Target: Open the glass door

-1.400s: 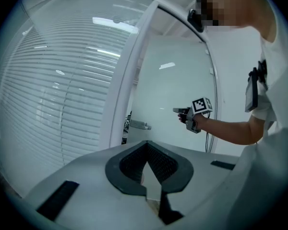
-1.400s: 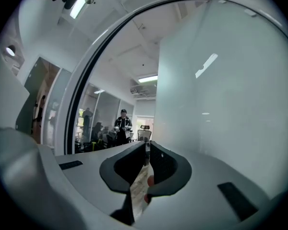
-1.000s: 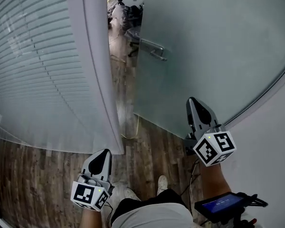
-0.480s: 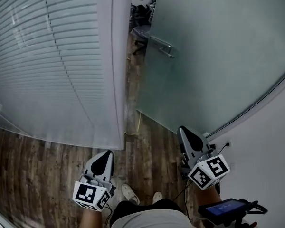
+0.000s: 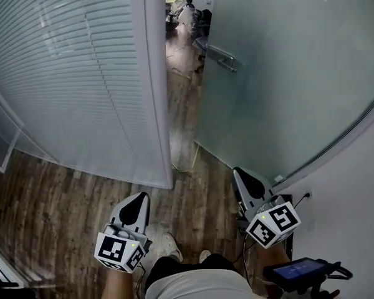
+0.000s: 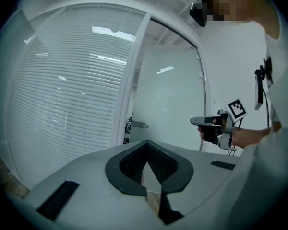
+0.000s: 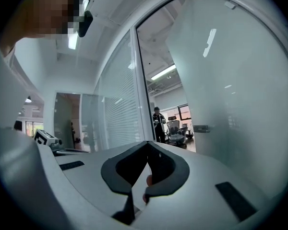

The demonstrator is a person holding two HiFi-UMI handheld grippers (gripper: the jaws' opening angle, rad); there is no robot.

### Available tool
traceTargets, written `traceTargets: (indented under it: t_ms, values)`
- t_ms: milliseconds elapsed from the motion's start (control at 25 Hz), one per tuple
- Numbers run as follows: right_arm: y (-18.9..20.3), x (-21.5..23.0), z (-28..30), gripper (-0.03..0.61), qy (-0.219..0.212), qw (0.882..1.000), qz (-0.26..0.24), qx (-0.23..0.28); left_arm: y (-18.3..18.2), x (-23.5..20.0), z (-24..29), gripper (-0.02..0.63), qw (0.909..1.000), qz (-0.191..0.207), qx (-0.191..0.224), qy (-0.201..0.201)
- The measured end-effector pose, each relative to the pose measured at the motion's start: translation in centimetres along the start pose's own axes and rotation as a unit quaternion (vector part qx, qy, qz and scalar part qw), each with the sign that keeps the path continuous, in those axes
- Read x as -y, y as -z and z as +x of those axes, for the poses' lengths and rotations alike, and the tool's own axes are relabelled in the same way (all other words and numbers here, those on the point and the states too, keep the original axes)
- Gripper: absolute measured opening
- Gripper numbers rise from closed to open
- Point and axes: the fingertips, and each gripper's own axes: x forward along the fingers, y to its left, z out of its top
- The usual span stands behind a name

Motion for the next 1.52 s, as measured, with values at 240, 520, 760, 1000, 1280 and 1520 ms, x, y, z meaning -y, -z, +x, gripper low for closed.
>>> traceTargets:
  t_ms: [240, 520, 760, 1000, 1280, 1520]
  values:
    - [-1.0, -0.4, -6.7, 0.003, -0.051, 0.998, -0.012, 0.026, -0.4, 6.2, -4.4, -0.006, 0.9982, 0.021, 0.015, -0.055]
    - [0.1, 0.5, -10.1, 0.003, -0.088, 0.996, 0.009, 0.022, 0.3, 10.7, -5.8, -0.006, 0.9962, 0.025, 0.015, -0.082]
    - [-2.7, -3.1, -9.9, 0.002, -0.112, 0.993, -0.012, 0.025, -3.3, 10.4, -8.9, -0.006, 0.9931, 0.035, 0.028, -0.109]
    - [-1.4, -9.4, -9.6, 0.002, -0.125, 0.991, -0.033, 0.029, -2.5, 7.3, -14.9, -0.006, 0.9891, 0.046, 0.044, -0.133]
    - [-1.8, -16.6, -8.0, 0.002, -0.154, 0.987, -0.034, 0.025, -3.7, 2.9, -21.5, -0.006, 0.9830, 0.049, 0.053, -0.169]
    - [-2.7, -18.8, -6.6, 0.002, -0.160, 0.986, -0.035, 0.019, -5.3, 1.0, -22.7, -0.006, 0.9816, 0.044, 0.059, -0.176]
